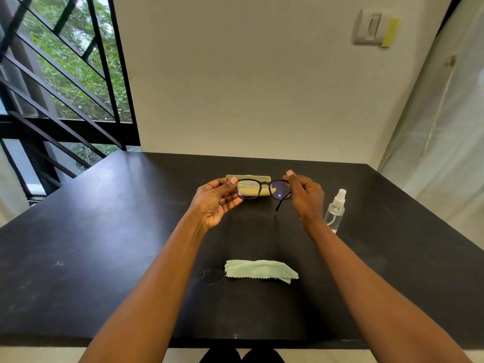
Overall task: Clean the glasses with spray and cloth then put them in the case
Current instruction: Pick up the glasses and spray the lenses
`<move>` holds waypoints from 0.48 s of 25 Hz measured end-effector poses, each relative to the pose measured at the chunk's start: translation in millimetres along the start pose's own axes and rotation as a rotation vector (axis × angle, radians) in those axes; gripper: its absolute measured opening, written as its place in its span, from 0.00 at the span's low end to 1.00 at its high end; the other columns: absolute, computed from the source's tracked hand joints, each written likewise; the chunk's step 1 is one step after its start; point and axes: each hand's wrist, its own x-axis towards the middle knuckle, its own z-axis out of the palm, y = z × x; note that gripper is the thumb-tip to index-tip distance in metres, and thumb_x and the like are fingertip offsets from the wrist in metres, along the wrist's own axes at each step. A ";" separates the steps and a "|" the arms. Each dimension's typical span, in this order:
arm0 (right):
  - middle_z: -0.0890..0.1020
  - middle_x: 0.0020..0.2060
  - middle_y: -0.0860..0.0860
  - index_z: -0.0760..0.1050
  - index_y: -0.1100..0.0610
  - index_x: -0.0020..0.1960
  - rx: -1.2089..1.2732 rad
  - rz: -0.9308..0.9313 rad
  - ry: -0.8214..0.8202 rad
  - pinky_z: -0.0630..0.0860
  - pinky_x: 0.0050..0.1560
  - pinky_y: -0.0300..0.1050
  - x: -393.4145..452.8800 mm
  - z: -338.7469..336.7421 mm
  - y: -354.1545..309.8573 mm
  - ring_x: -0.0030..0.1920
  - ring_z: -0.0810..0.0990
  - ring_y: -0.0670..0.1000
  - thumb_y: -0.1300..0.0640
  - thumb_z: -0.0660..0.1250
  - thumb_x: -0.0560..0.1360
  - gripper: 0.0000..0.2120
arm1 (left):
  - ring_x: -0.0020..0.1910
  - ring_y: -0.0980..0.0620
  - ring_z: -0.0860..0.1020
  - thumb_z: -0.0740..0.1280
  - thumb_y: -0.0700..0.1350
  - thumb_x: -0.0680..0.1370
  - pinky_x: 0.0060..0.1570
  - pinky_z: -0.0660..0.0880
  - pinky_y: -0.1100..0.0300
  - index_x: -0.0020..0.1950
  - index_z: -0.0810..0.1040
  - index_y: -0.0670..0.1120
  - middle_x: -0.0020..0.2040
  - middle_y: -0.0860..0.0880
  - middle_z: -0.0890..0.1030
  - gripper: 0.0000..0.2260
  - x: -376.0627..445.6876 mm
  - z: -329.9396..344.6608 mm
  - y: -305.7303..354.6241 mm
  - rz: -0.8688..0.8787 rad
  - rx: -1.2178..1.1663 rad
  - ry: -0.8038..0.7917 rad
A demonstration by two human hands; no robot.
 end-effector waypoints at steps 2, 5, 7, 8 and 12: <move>0.81 0.39 0.56 0.81 0.57 0.44 0.036 -0.029 -0.027 0.70 0.34 0.31 -0.6 1.6 -1.7 0.36 0.75 0.45 0.53 0.63 0.77 0.10 | 0.35 0.51 0.83 0.67 0.39 0.74 0.31 0.79 0.61 0.52 0.78 0.40 0.43 0.42 0.82 0.08 2.0 1.4 1.1 0.004 -0.014 0.028; 0.81 0.39 0.53 0.80 0.57 0.46 0.061 -0.067 -0.052 0.70 0.35 0.28 -0.7 3.6 -0.8 0.36 0.76 0.42 0.56 0.63 0.77 0.08 | 0.33 0.53 0.82 0.68 0.40 0.73 0.31 0.79 0.62 0.50 0.79 0.41 0.41 0.43 0.82 0.07 4.2 2.2 2.0 -0.001 -0.042 0.061; 0.80 0.39 0.49 0.79 0.57 0.47 0.085 -0.048 -0.063 0.71 0.37 0.26 -0.8 4.7 1.3 0.38 0.77 0.40 0.58 0.63 0.77 0.06 | 0.32 0.53 0.82 0.69 0.40 0.73 0.31 0.79 0.62 0.50 0.79 0.41 0.41 0.43 0.82 0.07 4.9 2.0 1.5 -0.013 -0.061 0.072; 0.80 0.40 0.48 0.78 0.57 0.47 0.095 -0.043 -0.066 0.72 0.38 0.26 -0.9 5.2 3.0 0.39 0.77 0.39 0.58 0.63 0.77 0.06 | 0.32 0.53 0.82 0.69 0.40 0.73 0.30 0.79 0.61 0.50 0.79 0.41 0.41 0.43 0.82 0.08 5.1 1.9 1.2 -0.019 -0.067 0.077; 0.80 0.41 0.47 0.78 0.57 0.47 0.144 -0.014 -0.050 0.72 0.40 0.26 0.6 5.6 8.9 0.42 0.77 0.41 0.60 0.62 0.77 0.06 | 0.33 0.53 0.83 0.69 0.41 0.73 0.30 0.79 0.61 0.51 0.79 0.41 0.42 0.42 0.82 0.09 6.1 2.4 -0.3 -0.033 -0.070 0.084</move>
